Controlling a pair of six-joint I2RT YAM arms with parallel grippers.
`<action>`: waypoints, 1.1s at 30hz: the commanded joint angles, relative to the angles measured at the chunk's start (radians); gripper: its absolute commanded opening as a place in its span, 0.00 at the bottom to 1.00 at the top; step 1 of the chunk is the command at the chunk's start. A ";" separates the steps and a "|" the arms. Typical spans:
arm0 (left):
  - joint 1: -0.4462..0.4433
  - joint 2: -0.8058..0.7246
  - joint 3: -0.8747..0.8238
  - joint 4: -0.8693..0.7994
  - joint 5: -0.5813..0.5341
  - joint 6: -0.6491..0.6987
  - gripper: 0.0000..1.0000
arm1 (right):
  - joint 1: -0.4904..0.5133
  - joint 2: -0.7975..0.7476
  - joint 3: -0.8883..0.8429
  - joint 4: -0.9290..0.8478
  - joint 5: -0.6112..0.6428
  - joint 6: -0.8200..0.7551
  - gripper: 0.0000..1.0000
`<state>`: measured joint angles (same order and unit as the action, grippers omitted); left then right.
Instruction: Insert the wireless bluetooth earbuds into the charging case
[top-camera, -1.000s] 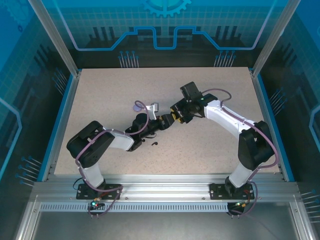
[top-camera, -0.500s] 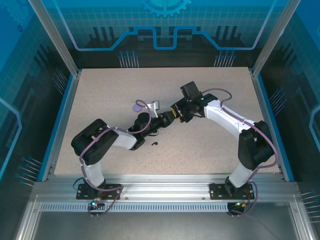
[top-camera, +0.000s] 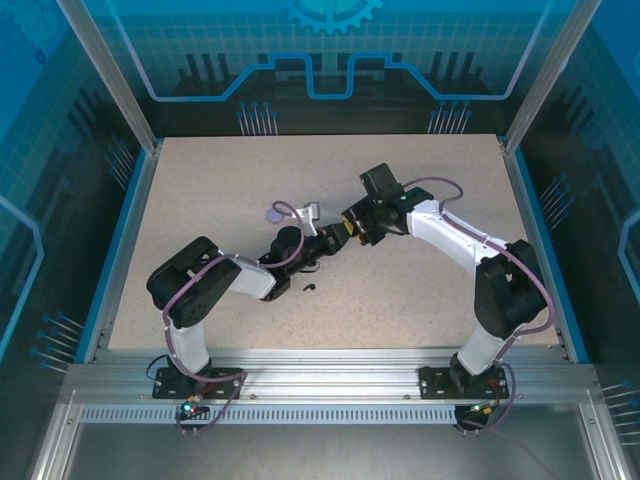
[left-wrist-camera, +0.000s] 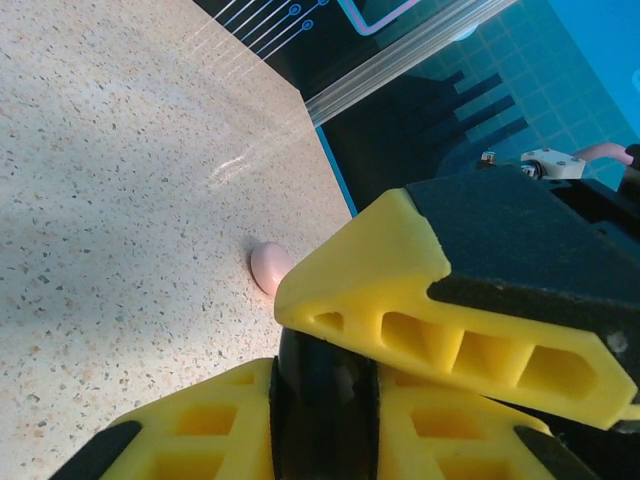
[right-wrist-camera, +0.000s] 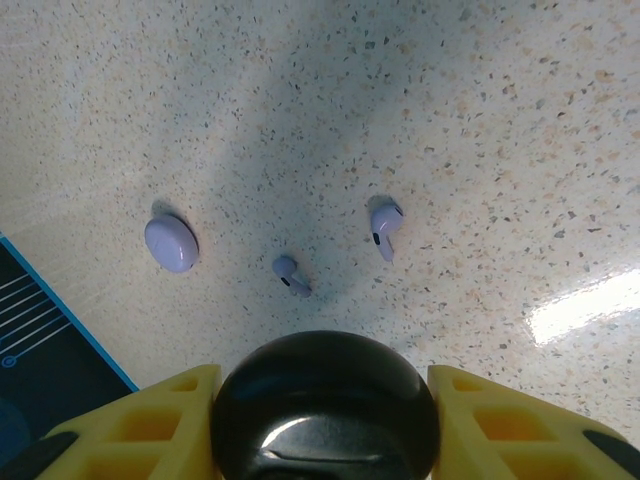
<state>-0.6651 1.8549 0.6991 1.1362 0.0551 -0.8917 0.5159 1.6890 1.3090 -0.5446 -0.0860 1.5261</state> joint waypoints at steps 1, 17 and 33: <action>-0.012 0.030 0.028 0.018 -0.032 0.002 0.19 | 0.007 -0.005 0.010 0.000 -0.047 0.008 0.37; 0.024 -0.157 -0.007 -0.210 0.083 -0.001 0.00 | -0.174 -0.172 -0.040 -0.065 -0.026 -0.236 0.89; 0.194 -0.420 0.074 -0.627 0.540 0.274 0.00 | -0.182 -0.516 -0.515 0.491 -0.337 -0.897 0.87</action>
<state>-0.4778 1.4891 0.7311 0.6006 0.4892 -0.7036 0.3168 1.2125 0.8021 -0.2016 -0.3206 0.7765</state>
